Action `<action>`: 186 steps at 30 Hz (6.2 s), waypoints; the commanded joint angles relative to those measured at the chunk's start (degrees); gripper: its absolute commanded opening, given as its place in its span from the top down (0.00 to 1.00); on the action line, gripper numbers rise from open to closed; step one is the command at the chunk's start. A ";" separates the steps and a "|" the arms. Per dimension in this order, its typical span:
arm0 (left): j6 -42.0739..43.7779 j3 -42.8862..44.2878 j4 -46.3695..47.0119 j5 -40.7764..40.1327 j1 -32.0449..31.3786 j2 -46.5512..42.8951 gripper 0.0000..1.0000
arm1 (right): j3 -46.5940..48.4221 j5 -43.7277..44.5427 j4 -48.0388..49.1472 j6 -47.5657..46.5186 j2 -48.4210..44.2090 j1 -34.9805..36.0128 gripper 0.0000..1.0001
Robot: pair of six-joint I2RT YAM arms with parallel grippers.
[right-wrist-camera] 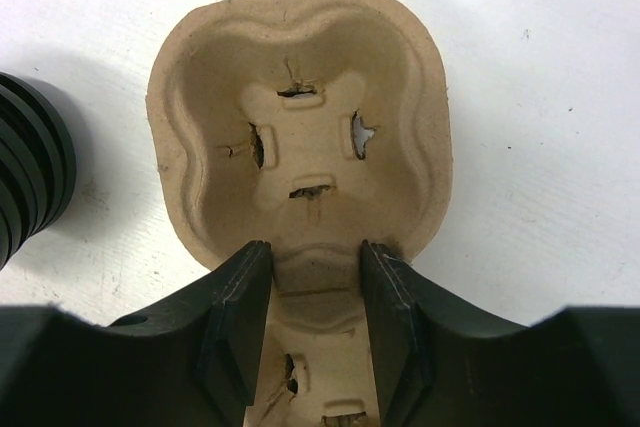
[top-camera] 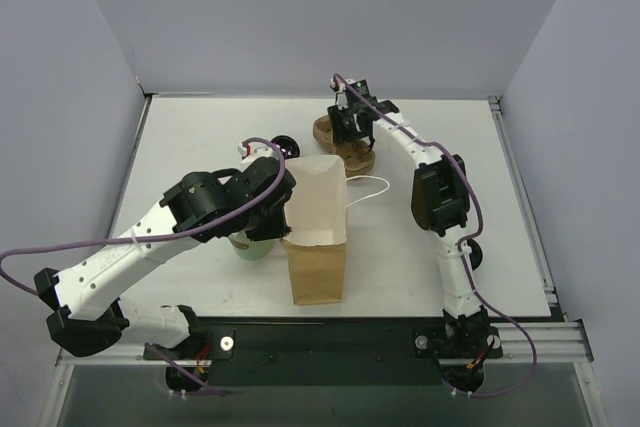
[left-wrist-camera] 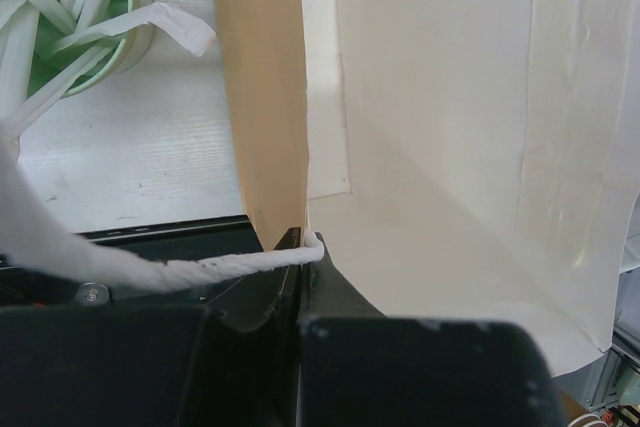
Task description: Pack the takeout coffee
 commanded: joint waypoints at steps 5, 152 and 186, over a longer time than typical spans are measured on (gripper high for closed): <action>-0.88 0.49 3.63 0.19 0.23 -0.67 0.98 | 2.51 -0.75 -2.73 1.03 -5.14 -2.30 0.64; 23.73 -9.79 13.57 -8.25 8.93 -22.91 0.23 | -7.68 39.67 -38.41 40.76 -31.77 30.57 0.72; 21.36 -12.34 10.32 -11.24 9.37 -22.91 0.24 | -34.31 29.30 -14.33 36.19 -33.71 27.14 0.68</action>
